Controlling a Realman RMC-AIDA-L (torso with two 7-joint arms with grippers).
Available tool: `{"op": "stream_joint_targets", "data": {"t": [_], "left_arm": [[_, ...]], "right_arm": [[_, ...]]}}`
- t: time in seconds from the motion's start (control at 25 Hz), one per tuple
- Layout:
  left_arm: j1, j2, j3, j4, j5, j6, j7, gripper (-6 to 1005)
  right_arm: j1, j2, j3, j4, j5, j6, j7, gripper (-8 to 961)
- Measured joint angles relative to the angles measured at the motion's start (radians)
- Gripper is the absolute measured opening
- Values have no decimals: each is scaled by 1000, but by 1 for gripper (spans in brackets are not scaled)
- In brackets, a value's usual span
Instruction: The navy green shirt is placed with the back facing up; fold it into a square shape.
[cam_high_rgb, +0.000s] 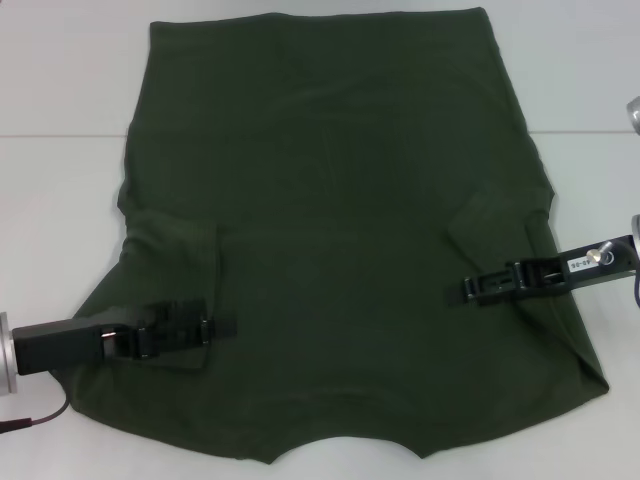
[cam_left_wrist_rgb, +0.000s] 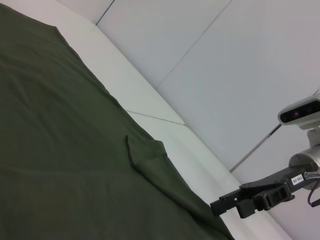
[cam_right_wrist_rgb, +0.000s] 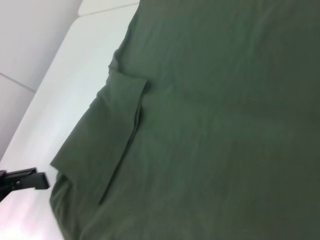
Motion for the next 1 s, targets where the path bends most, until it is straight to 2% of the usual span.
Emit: {"op": "stream_joint_targets", "data": {"t": [0.08,0.32,0.44,0.56,1.0], "left_arm": [[0,0,0,0,0,0,0,934],[1,1,-2,0,0,0,0,934],[0,1,-2,0,0,0,0,934],[-3,1,-2,0,0,0,-2,934],[-6,5,-1,0,0,0,-3,934]], "right_arm": [[-12,-4,5,-8,0,2,6,779],[-82,-47,11,-40,0,67,75,779],[-98,-58,10,-35,-1,95,91,779],[-98,-56,2,-27,-12,118,94,778],[-65,-27,-2,-26,-68,174,116,779]]}}
